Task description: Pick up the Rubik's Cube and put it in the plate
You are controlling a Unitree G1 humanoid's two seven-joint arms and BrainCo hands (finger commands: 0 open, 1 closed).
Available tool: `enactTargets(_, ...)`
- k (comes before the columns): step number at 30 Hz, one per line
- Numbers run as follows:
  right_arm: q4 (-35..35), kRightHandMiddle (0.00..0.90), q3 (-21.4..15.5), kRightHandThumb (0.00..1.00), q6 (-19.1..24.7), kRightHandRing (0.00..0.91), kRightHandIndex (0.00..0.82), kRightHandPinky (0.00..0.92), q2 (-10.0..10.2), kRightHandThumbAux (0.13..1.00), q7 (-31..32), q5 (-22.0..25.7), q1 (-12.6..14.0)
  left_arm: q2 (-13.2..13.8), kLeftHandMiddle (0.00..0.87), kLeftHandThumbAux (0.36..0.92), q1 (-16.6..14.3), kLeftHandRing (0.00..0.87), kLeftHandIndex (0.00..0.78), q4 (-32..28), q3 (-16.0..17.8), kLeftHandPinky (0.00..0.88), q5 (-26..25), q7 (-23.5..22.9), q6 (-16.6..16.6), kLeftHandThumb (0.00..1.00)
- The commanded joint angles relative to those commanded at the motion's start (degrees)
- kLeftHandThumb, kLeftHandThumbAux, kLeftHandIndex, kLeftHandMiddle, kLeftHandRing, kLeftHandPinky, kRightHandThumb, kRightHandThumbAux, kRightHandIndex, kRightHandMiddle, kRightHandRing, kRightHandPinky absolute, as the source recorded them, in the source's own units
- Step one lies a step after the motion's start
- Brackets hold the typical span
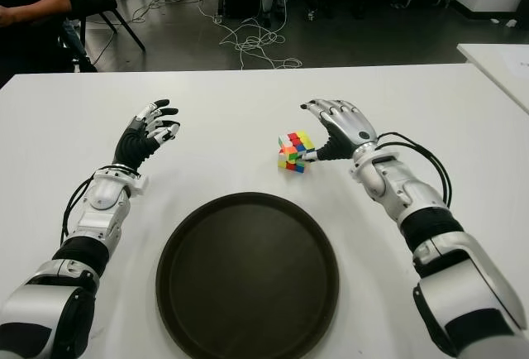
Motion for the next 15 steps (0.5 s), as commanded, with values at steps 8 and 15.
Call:
enactTargets(8, -0.5, 0.02, 1.4, 0.0, -0.6, 0.001, 0.009, 0.0, 0.4, 0.502, 0.7, -0.8, -0.6, -0.2, 0.233, 0.648, 0.2, 0.278, 0.166, -0.3, 0.1, 0.35, -0.4, -0.3, 0.0, 0.15)
enactTargets(15, -1.3, 0.027, 2.9, 0.0, -1.3, 0.0, 0.011, 0.0, 0.9, 0.549, 1.0, -1.7, -0.8, -0.2, 0.234, 0.646, 0.5, 0.274, 0.165, -0.6, -0.1, 0.342, -0.2, -0.2, 0.0, 0.149)
